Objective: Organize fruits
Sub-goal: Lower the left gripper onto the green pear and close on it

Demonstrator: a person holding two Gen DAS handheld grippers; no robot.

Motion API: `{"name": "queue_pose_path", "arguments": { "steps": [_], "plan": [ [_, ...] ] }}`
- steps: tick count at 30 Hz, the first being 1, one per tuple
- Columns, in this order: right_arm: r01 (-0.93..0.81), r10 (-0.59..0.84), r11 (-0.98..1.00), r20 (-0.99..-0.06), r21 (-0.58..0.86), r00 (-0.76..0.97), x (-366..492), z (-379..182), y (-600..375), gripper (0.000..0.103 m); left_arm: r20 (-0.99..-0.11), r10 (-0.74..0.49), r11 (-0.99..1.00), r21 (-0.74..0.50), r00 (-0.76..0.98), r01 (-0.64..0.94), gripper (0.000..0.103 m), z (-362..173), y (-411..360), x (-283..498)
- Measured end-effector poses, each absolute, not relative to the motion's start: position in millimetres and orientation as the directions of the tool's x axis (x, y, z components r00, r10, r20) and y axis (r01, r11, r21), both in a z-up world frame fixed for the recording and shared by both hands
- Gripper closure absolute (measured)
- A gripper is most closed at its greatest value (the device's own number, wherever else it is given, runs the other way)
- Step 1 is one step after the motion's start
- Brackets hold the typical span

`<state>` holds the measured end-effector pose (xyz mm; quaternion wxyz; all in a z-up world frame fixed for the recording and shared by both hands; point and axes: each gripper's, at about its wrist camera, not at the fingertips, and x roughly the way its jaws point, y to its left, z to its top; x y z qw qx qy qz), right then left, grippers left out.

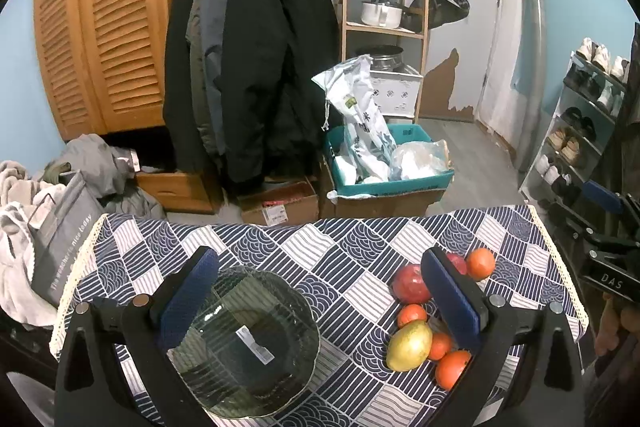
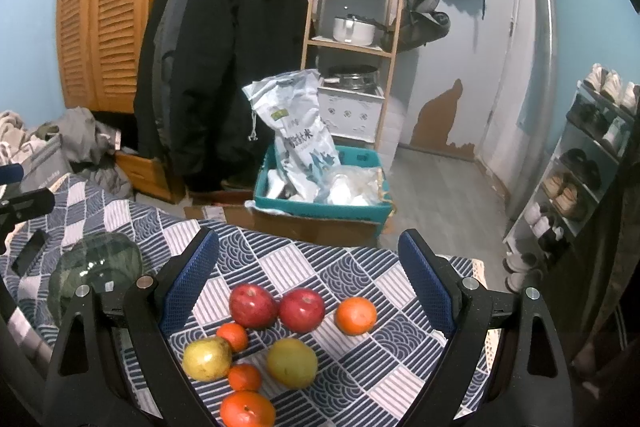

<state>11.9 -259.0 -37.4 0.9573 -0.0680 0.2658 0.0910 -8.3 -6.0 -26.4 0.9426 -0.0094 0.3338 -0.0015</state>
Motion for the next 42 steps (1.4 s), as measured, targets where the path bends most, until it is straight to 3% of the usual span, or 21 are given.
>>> {"name": "queue_pose_path", "arguments": {
  "steps": [15,36,42],
  "plan": [
    [-0.183,0.106,0.98,-0.571,-0.078,0.814,16.2,-47.8,-278.2,0.013,-0.692,-0.034,0.999,-0.005,0.721,0.042,0.001,-41.2,-24.8,9.5],
    [-0.144,0.018,0.985,-0.765,-0.098,0.644,25.3,-129.0,-309.5,0.014,-0.873,-0.101,0.986,-0.024,0.478,0.166,0.004,-141.9,-78.0,38.2],
    [-0.13,0.04,0.991,-0.82,-0.043,0.571,25.5,-155.4,-320.9,0.014,-0.901,-0.104,0.979,-0.018,0.422,0.202,0.004,-169.9,-93.0,42.6]
  ]
}}
